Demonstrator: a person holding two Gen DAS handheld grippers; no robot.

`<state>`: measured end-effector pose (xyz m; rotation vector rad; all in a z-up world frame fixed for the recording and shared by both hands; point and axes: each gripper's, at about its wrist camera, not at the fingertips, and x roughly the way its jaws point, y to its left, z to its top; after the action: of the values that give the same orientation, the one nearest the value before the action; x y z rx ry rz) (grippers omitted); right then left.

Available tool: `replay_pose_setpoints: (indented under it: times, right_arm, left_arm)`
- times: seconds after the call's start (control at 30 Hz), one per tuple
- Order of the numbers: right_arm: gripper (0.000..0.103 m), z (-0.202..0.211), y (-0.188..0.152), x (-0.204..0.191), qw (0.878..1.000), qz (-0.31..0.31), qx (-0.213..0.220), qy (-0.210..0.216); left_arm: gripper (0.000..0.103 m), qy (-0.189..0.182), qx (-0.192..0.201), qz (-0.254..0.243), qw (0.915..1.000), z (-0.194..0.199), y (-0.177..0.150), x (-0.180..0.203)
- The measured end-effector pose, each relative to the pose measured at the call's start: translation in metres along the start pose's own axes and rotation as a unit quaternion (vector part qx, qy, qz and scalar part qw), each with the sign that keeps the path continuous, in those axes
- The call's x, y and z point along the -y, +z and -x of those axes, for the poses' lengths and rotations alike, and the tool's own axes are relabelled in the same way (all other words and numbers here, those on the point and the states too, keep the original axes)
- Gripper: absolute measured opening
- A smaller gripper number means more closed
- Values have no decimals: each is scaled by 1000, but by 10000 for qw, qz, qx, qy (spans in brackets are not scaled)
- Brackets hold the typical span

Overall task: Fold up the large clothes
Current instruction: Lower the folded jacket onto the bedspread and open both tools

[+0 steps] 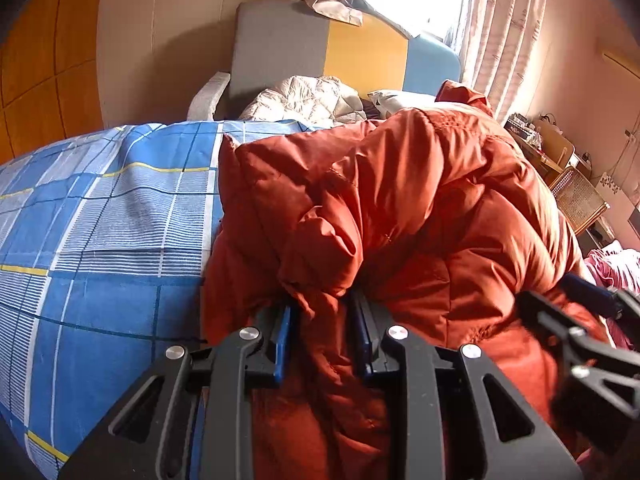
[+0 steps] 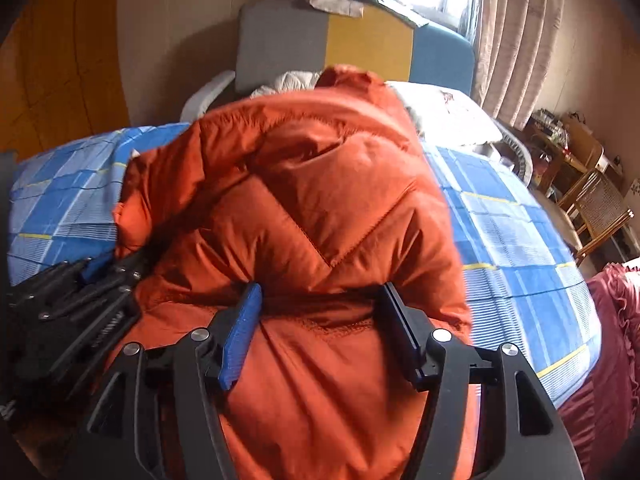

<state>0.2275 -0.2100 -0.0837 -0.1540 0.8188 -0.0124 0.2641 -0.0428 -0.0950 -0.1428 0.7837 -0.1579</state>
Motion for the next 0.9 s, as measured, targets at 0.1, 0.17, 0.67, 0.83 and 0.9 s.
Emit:
replay_pose_setpoints:
  times: [0.1,0.17,0.67,0.83,0.9]
  right_arm:
    - [62,-17,-4,1,9999,3,-102,41]
    - [62,-19,-3,-1,9999,56,-87,-8]
    - [85,62,-3,2,9984,-279,480,-123]
    - [91,79,-15,10,9977,-425,512,-129]
    - [91,87,-23,13,9972,-515,532,-103]
  left_arm:
    - [26,-3,-39,57,10000,-8,0,-1]
    - [26,38,-37,44,10000,-11,0,-1]
    - [62,313,340,137,9988,58,4,-6]
    - [72,398,566,10,9976,92,-7,-2]
    - [80,439,678,-77,9967,105,-13,2]
